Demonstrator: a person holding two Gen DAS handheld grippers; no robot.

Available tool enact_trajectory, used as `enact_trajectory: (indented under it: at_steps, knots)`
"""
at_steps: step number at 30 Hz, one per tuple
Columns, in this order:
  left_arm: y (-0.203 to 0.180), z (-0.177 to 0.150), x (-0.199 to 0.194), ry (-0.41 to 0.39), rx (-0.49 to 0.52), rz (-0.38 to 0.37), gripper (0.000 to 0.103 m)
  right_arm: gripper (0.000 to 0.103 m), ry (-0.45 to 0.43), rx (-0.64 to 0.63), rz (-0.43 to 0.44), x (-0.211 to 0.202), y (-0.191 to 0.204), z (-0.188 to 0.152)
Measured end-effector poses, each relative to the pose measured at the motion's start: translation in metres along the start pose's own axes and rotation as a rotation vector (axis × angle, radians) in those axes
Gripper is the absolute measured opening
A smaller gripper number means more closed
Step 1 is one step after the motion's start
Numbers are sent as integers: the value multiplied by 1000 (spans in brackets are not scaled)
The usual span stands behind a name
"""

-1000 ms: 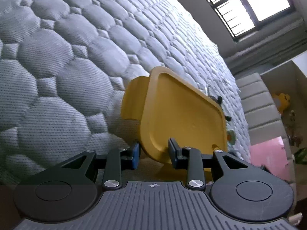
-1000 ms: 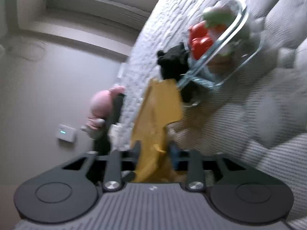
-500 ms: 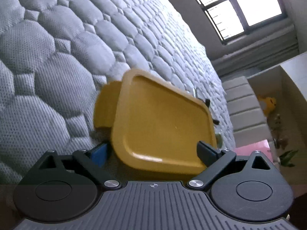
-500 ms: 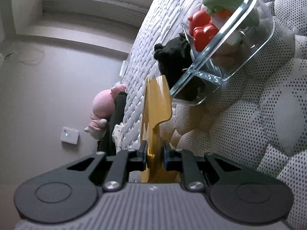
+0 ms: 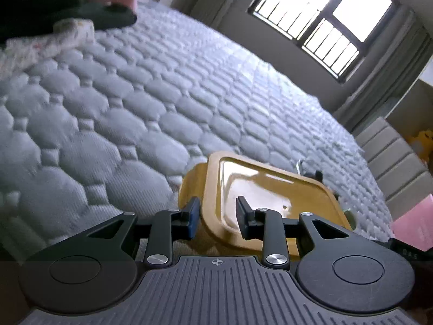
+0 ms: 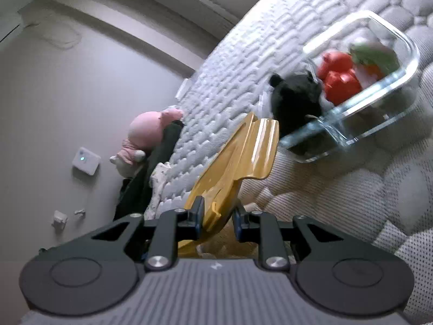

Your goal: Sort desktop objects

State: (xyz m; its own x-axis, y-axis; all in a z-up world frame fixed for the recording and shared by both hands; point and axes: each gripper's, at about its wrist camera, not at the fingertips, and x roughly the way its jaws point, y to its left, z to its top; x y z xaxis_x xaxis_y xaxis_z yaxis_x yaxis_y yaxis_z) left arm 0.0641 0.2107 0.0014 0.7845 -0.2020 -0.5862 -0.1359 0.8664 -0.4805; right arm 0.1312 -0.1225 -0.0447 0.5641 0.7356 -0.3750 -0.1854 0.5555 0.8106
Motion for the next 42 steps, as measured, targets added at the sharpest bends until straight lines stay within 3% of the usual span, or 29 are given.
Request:
enact_trajectory:
  at_steps: [5, 11, 17, 23, 27, 29, 31, 33, 37, 42]
  knots:
    - [-31, 14, 8, -48, 58, 15, 32, 24, -53, -103, 21, -14, 17, 7]
    - [-86, 37, 41, -31, 166, -29, 32, 25, -188, -176, -1, -37, 24, 46]
    - [-141, 25, 88, 19, 313, -37, 32, 23, -274, -121, -130, -61, -21, 76]
    - [-187, 11, 130, 63, 437, -37, 38, 14, -358, -1, -201, -82, -79, 71]
    - [-157, 17, 123, 37, 313, -14, 76, 12, -357, 25, -185, -92, -101, 71]
    - [-134, 20, 122, 73, 220, -13, 78, 16, -377, 37, -165, -100, -107, 71]
    - [-112, 20, 123, 123, 114, -38, 78, 32, -383, 57, -142, -106, -111, 72]
    - [-90, 15, 123, 164, 0, -91, 78, 40, -359, 123, -84, -108, -120, 73]
    - [-63, 5, 127, 232, -146, -172, 82, 40, -289, 205, 2, -108, -129, 73]
    - [-61, 10, 149, 300, -146, -111, 89, 40, -254, 87, -138, -90, -111, 90]
